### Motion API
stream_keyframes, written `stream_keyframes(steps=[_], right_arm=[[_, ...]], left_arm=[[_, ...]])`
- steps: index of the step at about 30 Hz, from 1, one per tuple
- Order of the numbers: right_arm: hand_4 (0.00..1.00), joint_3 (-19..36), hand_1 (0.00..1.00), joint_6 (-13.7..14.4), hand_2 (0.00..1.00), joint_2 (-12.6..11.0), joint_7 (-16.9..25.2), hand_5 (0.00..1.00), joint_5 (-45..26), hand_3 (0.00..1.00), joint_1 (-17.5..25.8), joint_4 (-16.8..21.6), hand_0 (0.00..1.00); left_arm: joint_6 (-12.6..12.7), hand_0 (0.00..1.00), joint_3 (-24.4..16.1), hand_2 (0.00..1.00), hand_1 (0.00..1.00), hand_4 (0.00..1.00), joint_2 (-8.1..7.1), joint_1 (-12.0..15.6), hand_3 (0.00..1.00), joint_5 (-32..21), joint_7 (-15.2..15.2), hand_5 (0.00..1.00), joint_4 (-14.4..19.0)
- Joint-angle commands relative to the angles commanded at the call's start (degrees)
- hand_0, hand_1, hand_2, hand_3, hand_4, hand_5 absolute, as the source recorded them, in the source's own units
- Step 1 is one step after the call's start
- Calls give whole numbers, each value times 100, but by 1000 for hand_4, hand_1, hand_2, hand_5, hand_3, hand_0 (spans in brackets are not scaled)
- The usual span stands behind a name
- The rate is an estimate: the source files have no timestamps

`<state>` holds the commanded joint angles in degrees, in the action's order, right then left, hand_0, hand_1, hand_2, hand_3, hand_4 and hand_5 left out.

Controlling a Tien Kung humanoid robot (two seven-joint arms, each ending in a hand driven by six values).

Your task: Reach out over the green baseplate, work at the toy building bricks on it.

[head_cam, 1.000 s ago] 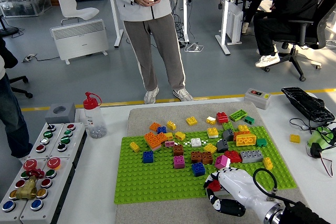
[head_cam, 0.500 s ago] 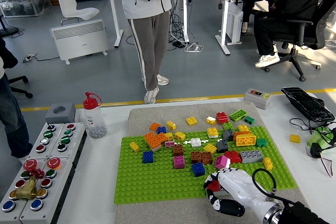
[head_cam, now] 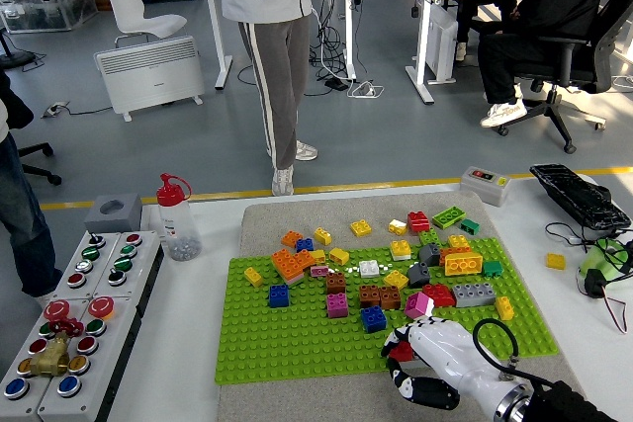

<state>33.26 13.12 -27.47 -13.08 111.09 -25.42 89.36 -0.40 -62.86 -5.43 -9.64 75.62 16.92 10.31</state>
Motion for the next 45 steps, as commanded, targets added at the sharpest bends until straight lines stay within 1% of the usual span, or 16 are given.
stream_keyframes(steps=[16, 22, 28, 32, 33, 35, 38, 39, 41, 44, 45], right_arm=[[378, -112, 716, -74, 675, 32, -62, 430, -2, 617, 9, -51, 774], [378, -73, 717, -17, 675, 32, -40, 430, 13, 618, 15, -23, 774], [378, 78, 713, 247, 677, 17, 83, 430, 13, 618, 32, 54, 773], [378, 226, 713, 601, 677, 16, 241, 430, -62, 618, 50, 84, 773], [377, 259, 706, 690, 680, 19, 275, 413, -84, 679, 54, 79, 762], [377, 324, 706, 844, 680, 27, 315, 413, -111, 679, 59, 48, 762], [377, 441, 706, 1008, 680, 45, 247, 413, -71, 679, 65, -64, 762], [417, 479, 726, 1057, 723, 50, 206, 260, -46, 758, 68, -114, 766], [417, 581, 726, 1114, 723, 60, 52, 260, 44, 758, 75, -256, 766], [417, 753, 726, 1100, 723, 78, -235, 260, 176, 758, 87, -507, 766], [488, 815, 748, 1073, 760, 85, -313, 171, 214, 784, 90, -604, 783]], left_arm=[[-5, 675, 3, 661, 688, 350, 13, 27, 605, 14, 11, 998, 0], [-6, 675, 17, 661, 688, 350, 14, 28, 604, 0, 6, 998, 0], [-3, 675, 17, 661, 687, 350, 9, 21, 604, -10, 0, 998, 0], [-2, 675, 12, 661, 687, 350, 4, 14, 604, -11, -1, 998, 0], [-1, 675, 11, 661, 687, 350, 4, 12, 606, -10, 0, 998, 0], [-2, 675, 10, 661, 687, 350, 3, 10, 606, -10, 0, 998, 0], [-3, 675, 11, 661, 687, 350, 2, 6, 606, -12, 2, 998, 0], [-4, 675, 16, 661, 687, 349, 2, 5, 605, -16, 1, 998, 0], [-3, 675, 16, 661, 687, 349, 1, 3, 605, -20, -1, 998, 0], [-2, 675, 20, 661, 687, 349, 1, 2, 605, -30, -3, 998, 0], [-2, 675, 21, 661, 687, 350, 1, 2, 605, -33, -4, 998, 0]])
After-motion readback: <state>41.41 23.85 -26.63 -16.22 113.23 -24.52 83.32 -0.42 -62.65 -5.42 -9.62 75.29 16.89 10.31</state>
